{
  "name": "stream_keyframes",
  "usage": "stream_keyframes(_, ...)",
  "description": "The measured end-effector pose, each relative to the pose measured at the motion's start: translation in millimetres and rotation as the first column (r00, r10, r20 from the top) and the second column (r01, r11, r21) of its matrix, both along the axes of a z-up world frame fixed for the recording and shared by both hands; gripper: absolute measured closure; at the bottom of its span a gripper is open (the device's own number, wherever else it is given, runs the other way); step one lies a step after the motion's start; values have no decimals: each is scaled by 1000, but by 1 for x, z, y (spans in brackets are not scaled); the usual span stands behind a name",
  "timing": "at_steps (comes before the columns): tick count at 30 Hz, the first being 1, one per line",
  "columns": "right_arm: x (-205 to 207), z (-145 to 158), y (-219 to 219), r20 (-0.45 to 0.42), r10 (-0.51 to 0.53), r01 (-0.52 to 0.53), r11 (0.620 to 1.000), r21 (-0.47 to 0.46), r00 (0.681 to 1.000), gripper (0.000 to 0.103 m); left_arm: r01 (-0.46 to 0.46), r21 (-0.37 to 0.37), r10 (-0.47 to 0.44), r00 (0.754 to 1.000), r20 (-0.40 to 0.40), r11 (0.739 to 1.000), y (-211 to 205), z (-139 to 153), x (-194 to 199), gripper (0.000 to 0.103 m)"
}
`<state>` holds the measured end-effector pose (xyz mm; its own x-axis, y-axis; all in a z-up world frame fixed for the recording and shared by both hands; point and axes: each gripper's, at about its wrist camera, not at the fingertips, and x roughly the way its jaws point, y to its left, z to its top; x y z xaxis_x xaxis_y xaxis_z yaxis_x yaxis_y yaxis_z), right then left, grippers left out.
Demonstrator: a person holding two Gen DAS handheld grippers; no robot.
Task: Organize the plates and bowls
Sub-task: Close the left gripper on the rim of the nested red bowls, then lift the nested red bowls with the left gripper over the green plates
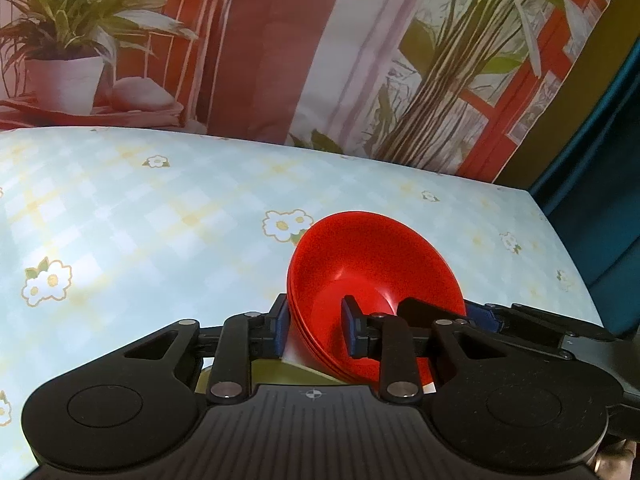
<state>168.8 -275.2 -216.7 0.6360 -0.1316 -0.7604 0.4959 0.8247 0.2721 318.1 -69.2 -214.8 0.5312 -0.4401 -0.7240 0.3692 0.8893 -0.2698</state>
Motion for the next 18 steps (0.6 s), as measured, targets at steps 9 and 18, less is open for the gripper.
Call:
stream_keyframes(9, -5, 1, -2, 7, -21, 21, 1000, 11, 1000, 80, 10, -14, -10, 1000, 10, 1000, 1, 4, -4, 82)
stream_keyframes(18, -17, 18, -6, 44, -48, 48, 999, -12, 998, 80, 30, -18, -29, 999, 34, 999, -7, 15, -14, 82)
